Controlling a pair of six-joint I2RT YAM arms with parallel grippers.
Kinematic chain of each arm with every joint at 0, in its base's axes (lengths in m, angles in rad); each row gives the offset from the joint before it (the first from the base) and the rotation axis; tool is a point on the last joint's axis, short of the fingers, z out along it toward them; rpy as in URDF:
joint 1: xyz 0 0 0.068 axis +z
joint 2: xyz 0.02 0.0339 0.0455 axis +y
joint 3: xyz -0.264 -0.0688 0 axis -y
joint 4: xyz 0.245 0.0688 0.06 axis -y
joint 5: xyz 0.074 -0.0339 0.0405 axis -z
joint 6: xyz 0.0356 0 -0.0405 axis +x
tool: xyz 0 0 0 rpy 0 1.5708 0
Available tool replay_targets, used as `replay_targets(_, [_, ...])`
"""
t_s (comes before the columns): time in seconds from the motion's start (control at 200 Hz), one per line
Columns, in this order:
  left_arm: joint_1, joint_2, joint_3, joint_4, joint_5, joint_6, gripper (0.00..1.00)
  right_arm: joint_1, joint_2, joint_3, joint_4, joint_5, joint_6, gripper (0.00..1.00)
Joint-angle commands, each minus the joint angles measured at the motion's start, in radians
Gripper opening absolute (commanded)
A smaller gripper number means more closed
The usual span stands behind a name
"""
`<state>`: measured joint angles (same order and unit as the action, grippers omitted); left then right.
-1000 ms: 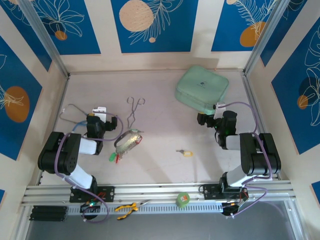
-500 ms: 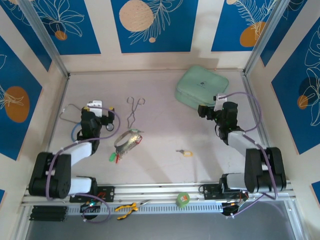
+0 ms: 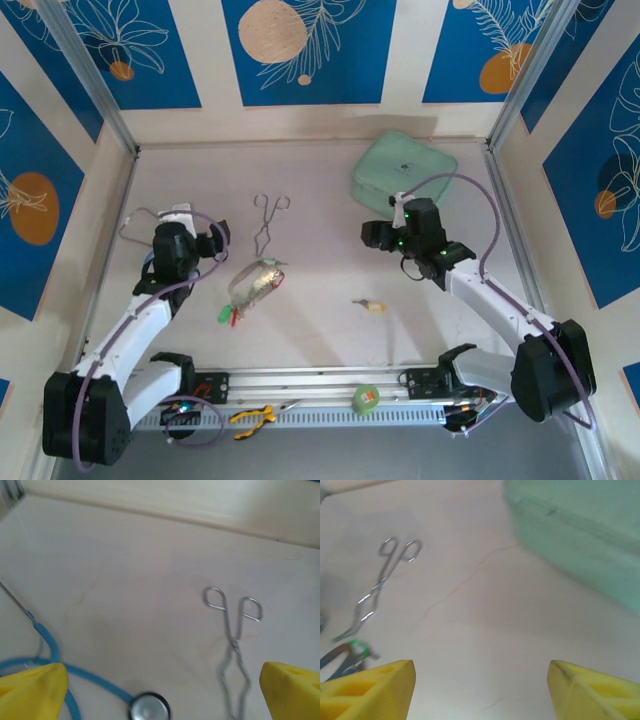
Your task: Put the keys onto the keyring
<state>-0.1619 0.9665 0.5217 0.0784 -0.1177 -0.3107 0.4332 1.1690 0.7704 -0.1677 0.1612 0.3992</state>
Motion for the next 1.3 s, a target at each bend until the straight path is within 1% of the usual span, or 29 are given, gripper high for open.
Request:
replay_targets(0.0, [-0.045,-0.033,0.039,-0.247,0.043,-0.139,0.97,0.102,0.027,0.068,-0.161,0.007,0.075,0.68])
replay_targets(0.18, [-0.130,-0.064,0.046,-0.376,0.050,-0.198,0.93,0.274,0.109,0.148,-0.224,0.012,0.164,0.63])
replay_targets(0.25, [-0.174,-0.071,0.034,-0.406,0.037,-0.223,0.91,0.329,0.149,0.178,-0.235,0.016,0.188,0.63])
replay_targets(0.295, [-0.204,-0.073,0.024,-0.416,0.031,-0.227,0.88,0.357,0.178,0.197,-0.240,0.008,0.199,0.62])
replay_targets(0.435, [-0.285,-0.053,0.017,-0.478,0.009,-0.286,0.80,0.384,0.243,0.233,-0.254,-0.012,0.230,0.60])
replay_targets(0.515, [-0.321,-0.034,0.029,-0.528,-0.016,-0.321,0.78,0.386,0.262,0.239,-0.252,-0.021,0.239,0.55])
replay_targets(0.535, [-0.328,-0.031,0.033,-0.541,-0.030,-0.329,0.78,0.387,0.266,0.240,-0.249,-0.028,0.238,0.52])
replay_targets(0.58, [-0.333,-0.033,0.042,-0.572,-0.051,-0.343,0.76,0.393,0.275,0.243,-0.239,-0.048,0.240,0.50])
replay_targets(0.64, [-0.334,-0.051,0.043,-0.594,-0.084,-0.360,0.75,0.408,0.291,0.248,-0.212,-0.078,0.242,0.44])
replay_targets(0.755, [-0.328,-0.118,0.016,-0.590,-0.193,-0.393,0.71,0.456,0.352,0.283,-0.163,-0.112,0.244,0.43])
replay_targets(0.81, [-0.304,-0.129,0.017,-0.602,-0.202,-0.401,0.68,0.479,0.392,0.310,-0.147,-0.113,0.242,0.42])
replay_targets(0.895, [-0.246,-0.105,0.027,-0.606,-0.142,-0.401,0.67,0.508,0.463,0.353,-0.111,-0.123,0.238,0.42])
replay_targets(1.01, [-0.175,-0.035,0.040,-0.593,-0.032,-0.404,0.66,0.540,0.587,0.451,-0.097,-0.148,0.216,0.37])
replay_targets(1.095, [-0.122,0.017,0.035,-0.558,0.057,-0.410,0.62,0.562,0.677,0.529,-0.110,-0.149,0.189,0.34])
replay_targets(1.19, [-0.082,0.066,0.021,-0.500,0.142,-0.417,0.60,0.577,0.751,0.591,-0.114,-0.159,0.162,0.34])
replay_targets(1.25, [-0.064,0.093,0.014,-0.471,0.172,-0.427,0.59,0.582,0.790,0.623,-0.120,-0.158,0.143,0.34])
replay_targets(1.295, [-0.054,0.115,0.013,-0.461,0.185,-0.436,0.56,0.583,0.816,0.646,-0.124,-0.161,0.130,0.34])
